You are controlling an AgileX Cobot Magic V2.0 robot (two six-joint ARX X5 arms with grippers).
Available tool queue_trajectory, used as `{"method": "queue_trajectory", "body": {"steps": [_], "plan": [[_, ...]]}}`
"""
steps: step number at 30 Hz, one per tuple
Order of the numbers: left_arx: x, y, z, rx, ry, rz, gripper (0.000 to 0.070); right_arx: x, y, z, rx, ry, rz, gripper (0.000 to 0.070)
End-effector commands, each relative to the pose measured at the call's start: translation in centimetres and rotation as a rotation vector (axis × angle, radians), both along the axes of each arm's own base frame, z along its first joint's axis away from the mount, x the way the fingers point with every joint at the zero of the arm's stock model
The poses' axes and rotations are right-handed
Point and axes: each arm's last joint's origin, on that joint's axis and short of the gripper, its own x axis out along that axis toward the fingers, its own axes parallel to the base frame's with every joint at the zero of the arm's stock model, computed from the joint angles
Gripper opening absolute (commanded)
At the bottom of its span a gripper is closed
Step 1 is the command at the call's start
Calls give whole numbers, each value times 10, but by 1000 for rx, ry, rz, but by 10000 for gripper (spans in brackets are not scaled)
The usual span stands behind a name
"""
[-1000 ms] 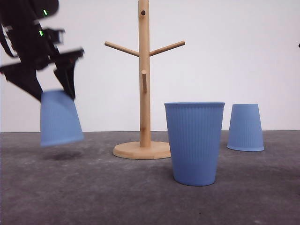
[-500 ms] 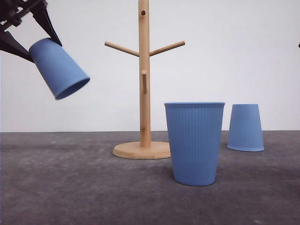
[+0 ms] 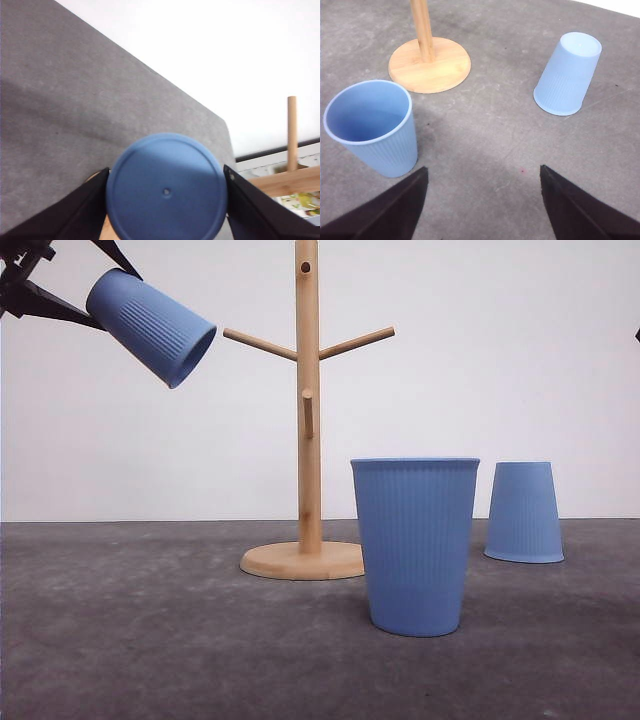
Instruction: Place three cups
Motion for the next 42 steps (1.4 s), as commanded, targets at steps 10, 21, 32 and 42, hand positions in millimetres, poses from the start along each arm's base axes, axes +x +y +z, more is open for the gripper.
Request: {"method": "queue_trajectory", "body": {"steps": [10,21,32,42], "plan": [[28,-7,-19,-103,32,-98,351,0,1,6,19,-21,0,452],[36,-35,-25,-99,-3,-188,351,0,1,6,18,-21,0,452],[46,-53,-41,-95,27,-222,351,0,1,6,18,-21,0,452],[48,-57,-44,-76,14,-226,477,0,1,6,19,-20,0,452]]}}
